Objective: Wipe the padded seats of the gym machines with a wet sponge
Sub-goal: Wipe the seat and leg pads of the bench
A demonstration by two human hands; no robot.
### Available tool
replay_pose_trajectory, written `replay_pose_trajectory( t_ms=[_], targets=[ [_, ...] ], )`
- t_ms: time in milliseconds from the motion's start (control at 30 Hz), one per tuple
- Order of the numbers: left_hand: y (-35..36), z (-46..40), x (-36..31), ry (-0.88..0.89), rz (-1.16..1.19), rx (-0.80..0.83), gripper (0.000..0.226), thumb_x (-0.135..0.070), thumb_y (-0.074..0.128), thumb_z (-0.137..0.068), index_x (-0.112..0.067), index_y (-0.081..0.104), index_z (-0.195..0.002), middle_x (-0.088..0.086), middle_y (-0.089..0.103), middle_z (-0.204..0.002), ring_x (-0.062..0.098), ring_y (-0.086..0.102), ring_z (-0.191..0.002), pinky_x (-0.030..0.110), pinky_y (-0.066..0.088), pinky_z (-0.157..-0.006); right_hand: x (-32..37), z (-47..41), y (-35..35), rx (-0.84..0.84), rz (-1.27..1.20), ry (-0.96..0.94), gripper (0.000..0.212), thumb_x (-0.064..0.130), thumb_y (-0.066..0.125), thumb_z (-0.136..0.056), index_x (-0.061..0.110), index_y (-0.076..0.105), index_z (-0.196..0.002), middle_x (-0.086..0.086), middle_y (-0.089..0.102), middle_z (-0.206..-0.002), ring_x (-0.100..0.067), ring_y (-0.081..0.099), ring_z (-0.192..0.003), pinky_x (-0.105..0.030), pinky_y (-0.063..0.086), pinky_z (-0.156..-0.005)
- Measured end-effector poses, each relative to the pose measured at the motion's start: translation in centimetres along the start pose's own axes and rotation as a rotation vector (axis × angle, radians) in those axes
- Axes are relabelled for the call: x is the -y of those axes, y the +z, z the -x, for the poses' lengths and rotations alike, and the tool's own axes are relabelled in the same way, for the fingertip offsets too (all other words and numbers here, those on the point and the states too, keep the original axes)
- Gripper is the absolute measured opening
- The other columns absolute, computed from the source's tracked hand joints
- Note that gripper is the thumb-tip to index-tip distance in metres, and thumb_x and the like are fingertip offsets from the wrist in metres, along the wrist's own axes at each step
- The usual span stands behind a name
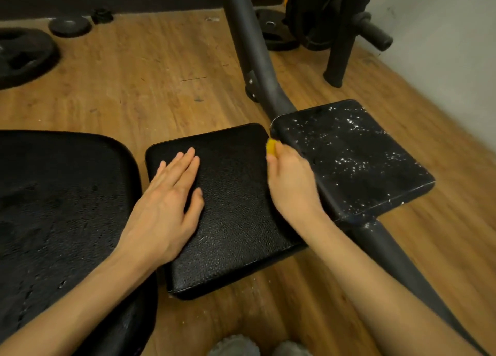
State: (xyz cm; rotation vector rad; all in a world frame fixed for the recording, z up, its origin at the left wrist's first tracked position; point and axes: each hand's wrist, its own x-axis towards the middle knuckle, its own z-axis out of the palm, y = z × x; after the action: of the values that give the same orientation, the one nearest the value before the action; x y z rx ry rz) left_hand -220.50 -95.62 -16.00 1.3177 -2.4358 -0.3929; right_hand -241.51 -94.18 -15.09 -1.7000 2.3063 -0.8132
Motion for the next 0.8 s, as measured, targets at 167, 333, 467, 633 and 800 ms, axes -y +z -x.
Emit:
replay_pose_trajectory(
  t_ms=[167, 333, 467, 633, 800],
  targets=[
    [-0.3, 0.0, -0.4, -0.014, -0.002, 0.003, 0.056, -0.035, 0.031, -0.102, -0.013, 0.025, -0.153, -0.002, 0.019, -0.162, 0.005, 0.009, -0.149, 0.012, -0.006, -0.117, 1.7, -4.4, 1.9, 0.001, 0.103, 0.061, 0.030, 0.026, 0.039, -0.104, 0.005, 0.057, -0.114, -0.013, 0.062, -0.110, -0.026, 0.062, -0.099, -0.031, 0.045, -0.074],
    [-0.9, -0.2, -1.5, -0.039, 0.027, 0.058, 0.056, -0.028, 0.038, -0.101, -0.018, 0.025, -0.154, -0.004, 0.015, -0.163, 0.005, 0.006, -0.149, 0.017, -0.003, -0.118, -1.3, 5.4, -2.0, 0.049, 0.115, 0.048, 0.038, 0.030, 0.034, -0.105, 0.009, 0.048, -0.133, -0.008, 0.058, -0.121, -0.021, 0.058, -0.106, -0.033, 0.049, -0.092],
    [0.5, -0.7, -4.7, 0.007, 0.086, 0.116, 0.055, -0.029, 0.037, -0.102, -0.023, 0.022, -0.155, -0.008, 0.011, -0.163, 0.002, 0.003, -0.149, 0.021, -0.002, -0.120, -0.9, 6.2, -2.4, 0.078, 0.218, 0.070, 0.036, 0.023, 0.035, -0.105, 0.006, 0.044, -0.135, -0.011, 0.054, -0.125, -0.024, 0.051, -0.112, -0.033, 0.043, -0.093],
    [2.1, -0.4, -6.2, 0.055, -0.007, 0.063, 0.054, -0.032, 0.032, -0.104, -0.018, 0.021, -0.155, -0.003, 0.014, -0.163, 0.003, 0.005, -0.149, 0.017, -0.005, -0.119, 2.2, -3.3, 1.0, 0.083, 0.165, 0.093, 0.028, 0.018, 0.044, -0.101, 0.004, 0.056, -0.122, -0.015, 0.058, -0.123, -0.029, 0.054, -0.113, -0.036, 0.045, -0.091],
    [2.1, -0.4, -6.3, 0.043, -0.034, 0.068, 0.055, -0.032, 0.032, -0.102, -0.019, 0.021, -0.155, -0.003, 0.013, -0.163, 0.002, 0.004, -0.147, 0.018, -0.004, -0.118, 0.0, 2.5, -0.2, -0.032, 0.162, 0.071, 0.034, 0.030, 0.035, -0.104, 0.006, 0.053, -0.122, -0.013, 0.060, -0.114, -0.026, 0.058, -0.104, -0.033, 0.046, -0.084]
  ],
)
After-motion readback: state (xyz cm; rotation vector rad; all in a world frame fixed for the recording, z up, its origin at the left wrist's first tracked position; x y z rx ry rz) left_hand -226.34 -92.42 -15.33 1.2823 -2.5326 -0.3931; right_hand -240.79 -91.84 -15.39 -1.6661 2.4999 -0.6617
